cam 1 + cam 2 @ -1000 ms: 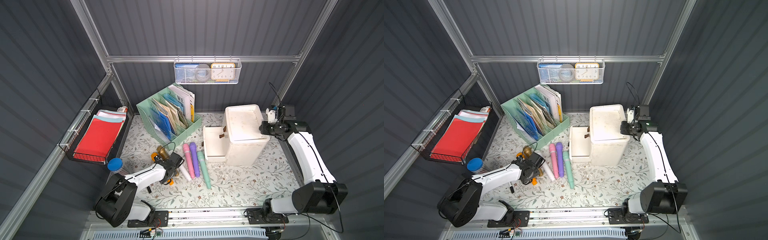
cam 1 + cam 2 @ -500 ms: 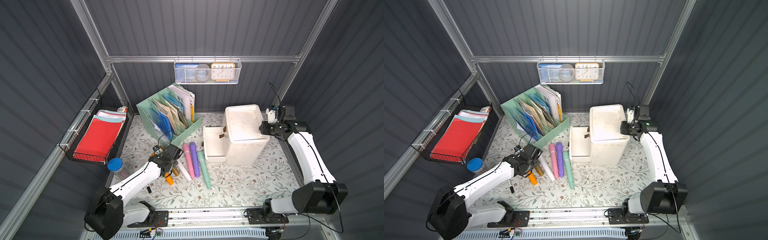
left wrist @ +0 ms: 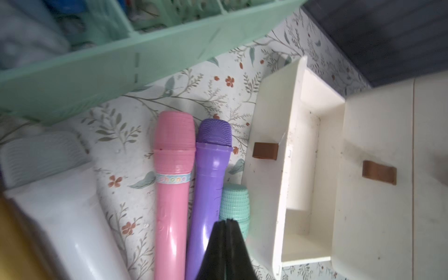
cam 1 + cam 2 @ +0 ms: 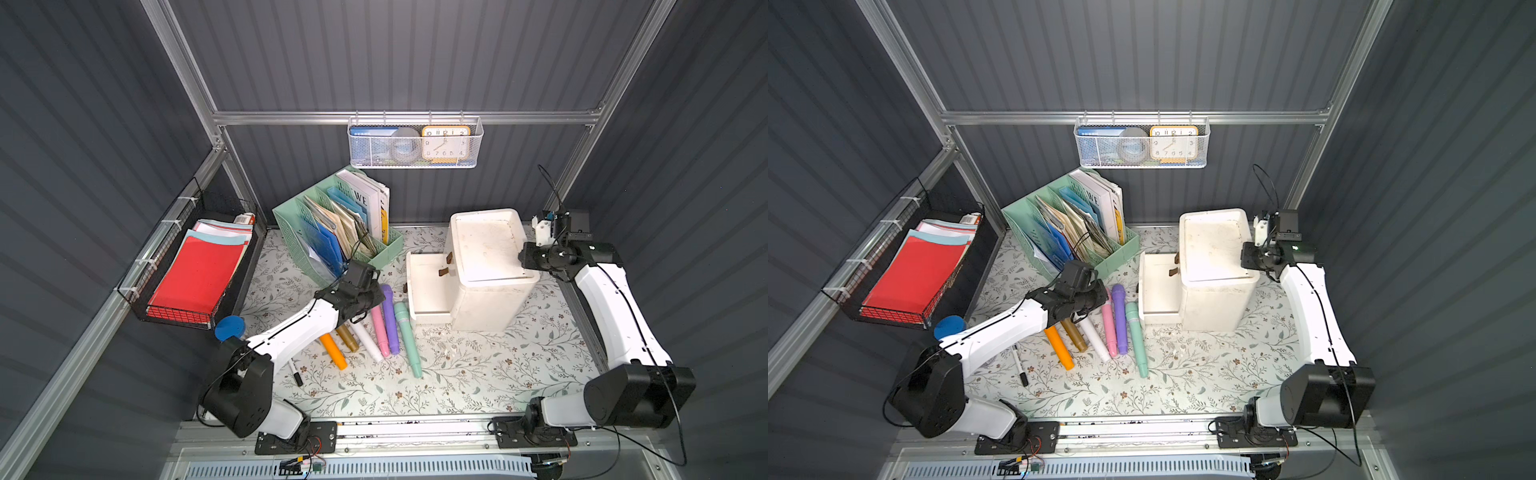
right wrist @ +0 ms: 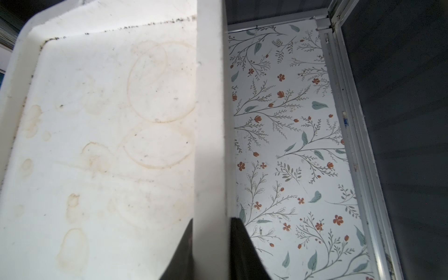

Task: Take the microphone out of the drawer
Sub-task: Close the drawer in the storage box.

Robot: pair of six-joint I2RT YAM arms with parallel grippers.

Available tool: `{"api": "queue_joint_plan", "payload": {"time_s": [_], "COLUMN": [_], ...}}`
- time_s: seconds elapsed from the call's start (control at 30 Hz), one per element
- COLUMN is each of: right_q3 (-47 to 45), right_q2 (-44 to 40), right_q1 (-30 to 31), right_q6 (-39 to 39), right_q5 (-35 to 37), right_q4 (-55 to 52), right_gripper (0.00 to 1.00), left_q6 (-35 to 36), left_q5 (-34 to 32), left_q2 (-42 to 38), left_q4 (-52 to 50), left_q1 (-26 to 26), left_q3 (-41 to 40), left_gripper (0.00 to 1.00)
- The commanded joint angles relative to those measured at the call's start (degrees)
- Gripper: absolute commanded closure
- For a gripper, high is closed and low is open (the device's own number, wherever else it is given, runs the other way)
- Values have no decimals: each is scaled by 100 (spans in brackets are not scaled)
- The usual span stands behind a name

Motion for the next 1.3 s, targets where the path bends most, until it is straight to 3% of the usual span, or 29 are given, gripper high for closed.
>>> {"api": "queue_joint_plan", "payload": {"time_s": [0.0,0.23,0.37,0.9,1.27], "right_q3": [-558,-567,-595,-643,-643], "right_q2": [440,398,380,357,352], "right_q1": [105,98,103,103,100], "right_q6": [691,704,709,717,716], "right_q5": [-832,-829,-816,-868,-904], "right_q4": [-883,-875,-862,-835,-840], "right_gripper": [92,92,92,93,93], "left_q6": [179,231,118,100,228], "left_q5": [418,570,639,1519,1874], "left_q2": [443,1763,2195,2861,3464], "left_q4": [423,-33,-160,275,170], "left_q1": [-8,-8,-8,-206,-464], "left_q3": [350,1603,1835,2262,3148], "left_gripper": [100,100,100,100,100]}}
